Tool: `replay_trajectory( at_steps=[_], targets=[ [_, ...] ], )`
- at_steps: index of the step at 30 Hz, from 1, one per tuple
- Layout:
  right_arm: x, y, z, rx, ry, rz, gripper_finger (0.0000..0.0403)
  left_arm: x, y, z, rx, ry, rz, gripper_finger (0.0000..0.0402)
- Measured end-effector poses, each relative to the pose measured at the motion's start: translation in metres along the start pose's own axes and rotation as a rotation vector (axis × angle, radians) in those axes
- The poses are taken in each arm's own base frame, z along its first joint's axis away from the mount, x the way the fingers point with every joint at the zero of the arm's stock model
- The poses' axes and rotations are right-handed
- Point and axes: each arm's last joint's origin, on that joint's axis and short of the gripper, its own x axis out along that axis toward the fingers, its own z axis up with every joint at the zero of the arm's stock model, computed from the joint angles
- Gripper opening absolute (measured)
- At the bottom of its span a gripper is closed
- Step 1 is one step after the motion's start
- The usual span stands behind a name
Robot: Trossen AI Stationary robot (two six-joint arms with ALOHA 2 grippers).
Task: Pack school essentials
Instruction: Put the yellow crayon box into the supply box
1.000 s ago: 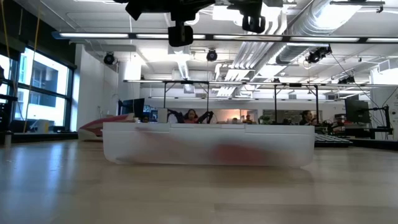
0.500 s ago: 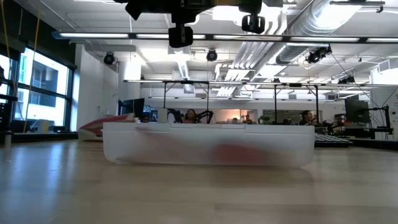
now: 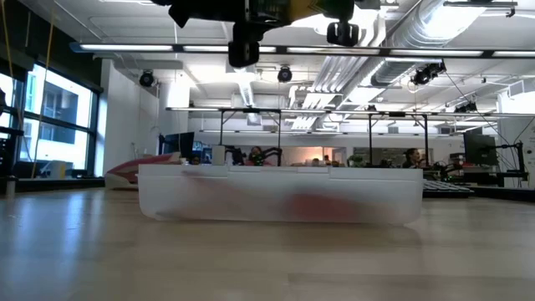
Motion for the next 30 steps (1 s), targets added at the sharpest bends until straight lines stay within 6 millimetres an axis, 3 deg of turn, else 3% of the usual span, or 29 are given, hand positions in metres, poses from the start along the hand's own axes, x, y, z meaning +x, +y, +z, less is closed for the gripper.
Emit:
replay_trajectory(
  at_steps=[10, 18, 25, 30],
  targets=[
    [-0.008, -0.011, 0.003, -0.001, -0.004, -0.022, 0.0073, -0.008, 0.006, 0.009, 0.004, -0.037, -0.002, 0.0186],
    [-0.035, -0.026, 0.006, -0.003, -0.032, -0.035, 0.0073, -0.024, 0.006, 0.025, 0.058, -0.144, -0.027, 0.0177],
    [-0.063, -0.045, -0.008, 0.0, 0.034, -0.161, 0.0073, -0.039, 0.011, 0.034, 0.119, -0.187, -0.006, 0.0174],
    [-0.056, -0.057, -0.022, 0.02, 0.111, -0.197, 0.0073, -0.044, 0.015, 0.037, 0.17, -0.203, 0.01, 0.017]
  ],
)
